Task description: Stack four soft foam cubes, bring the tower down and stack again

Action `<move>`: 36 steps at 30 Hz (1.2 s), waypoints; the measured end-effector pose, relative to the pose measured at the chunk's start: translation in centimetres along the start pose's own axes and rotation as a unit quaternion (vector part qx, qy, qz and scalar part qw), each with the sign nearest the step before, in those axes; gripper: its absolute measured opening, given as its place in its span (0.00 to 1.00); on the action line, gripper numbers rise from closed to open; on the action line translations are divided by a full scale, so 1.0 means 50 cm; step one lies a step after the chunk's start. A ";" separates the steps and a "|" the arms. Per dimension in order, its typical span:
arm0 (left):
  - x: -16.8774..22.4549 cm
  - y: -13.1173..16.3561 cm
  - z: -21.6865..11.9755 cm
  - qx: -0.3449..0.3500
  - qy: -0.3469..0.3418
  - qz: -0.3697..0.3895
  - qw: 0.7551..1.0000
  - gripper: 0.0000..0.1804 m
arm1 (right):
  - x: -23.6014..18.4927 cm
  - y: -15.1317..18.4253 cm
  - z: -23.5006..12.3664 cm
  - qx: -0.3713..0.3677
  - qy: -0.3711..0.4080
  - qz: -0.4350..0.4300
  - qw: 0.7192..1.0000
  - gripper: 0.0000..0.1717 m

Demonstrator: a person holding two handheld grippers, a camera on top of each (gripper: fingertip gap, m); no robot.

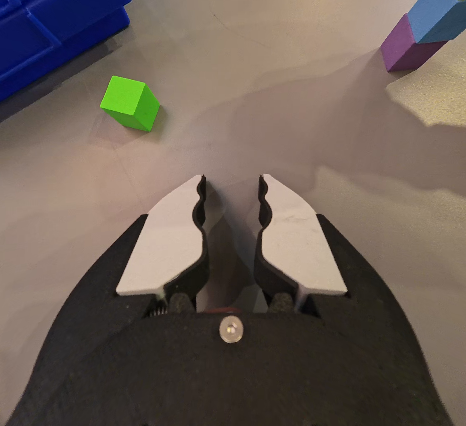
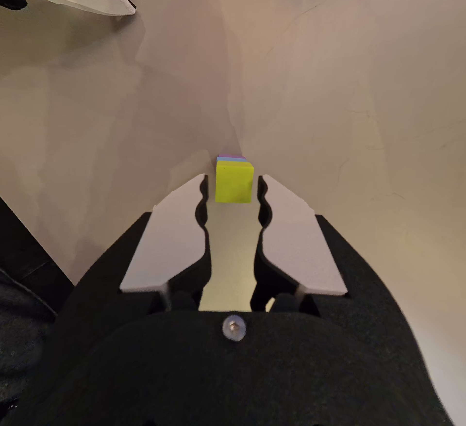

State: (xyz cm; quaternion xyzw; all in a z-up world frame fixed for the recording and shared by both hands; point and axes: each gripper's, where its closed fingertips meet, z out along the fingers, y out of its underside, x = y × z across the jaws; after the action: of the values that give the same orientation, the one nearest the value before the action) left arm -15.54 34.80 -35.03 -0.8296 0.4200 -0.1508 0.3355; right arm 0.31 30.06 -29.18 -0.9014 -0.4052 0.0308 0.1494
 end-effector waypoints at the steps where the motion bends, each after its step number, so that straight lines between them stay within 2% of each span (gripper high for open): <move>1: 0.000 0.000 0.000 0.001 0.001 -0.001 1.000 0.22 | 0.004 0.001 -0.002 0.001 0.006 -0.001 1.000 0.22; 5: -0.005 -0.002 -0.002 0.006 0.006 -0.013 1.000 0.23 | 0.016 -0.012 -0.047 0.024 0.018 -0.003 1.000 0.25; 8: -0.030 0.007 -0.007 0.000 -0.010 -0.019 1.000 0.23 | 0.008 -0.063 -0.094 0.063 0.018 0.002 0.998 0.24; 12: -0.076 0.024 -0.023 -0.001 -0.034 -0.056 0.998 0.23 | -0.039 -0.149 -0.092 0.072 0.020 0.003 0.997 0.23; 17: -0.132 0.054 -0.045 -0.010 -0.068 -0.089 0.994 0.23 | -0.080 -0.247 -0.009 0.069 0.009 0.020 0.997 0.23; 25: -0.144 0.064 -0.051 -0.007 -0.069 -0.102 0.992 0.24 | -0.045 -0.348 0.142 0.066 0.019 0.064 0.996 0.25; 31: -0.142 0.064 -0.052 -0.003 -0.066 -0.101 0.993 0.25 | -0.030 -0.376 0.212 0.033 0.012 0.076 0.996 0.24; 33: -0.142 0.064 -0.053 -0.003 -0.066 -0.100 0.993 0.25 | -0.023 -0.379 0.222 0.029 0.028 0.066 0.997 0.17; 36: -0.139 0.065 -0.052 -0.006 -0.067 -0.094 0.993 0.25 | -0.017 -0.380 0.218 0.031 0.027 0.066 0.997 0.16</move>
State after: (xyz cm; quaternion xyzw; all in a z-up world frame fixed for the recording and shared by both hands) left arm -23.04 37.86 -35.15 -0.8758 0.3177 -0.1234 0.3418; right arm -15.88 44.00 -34.01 -0.9217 -0.3396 0.0288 0.1854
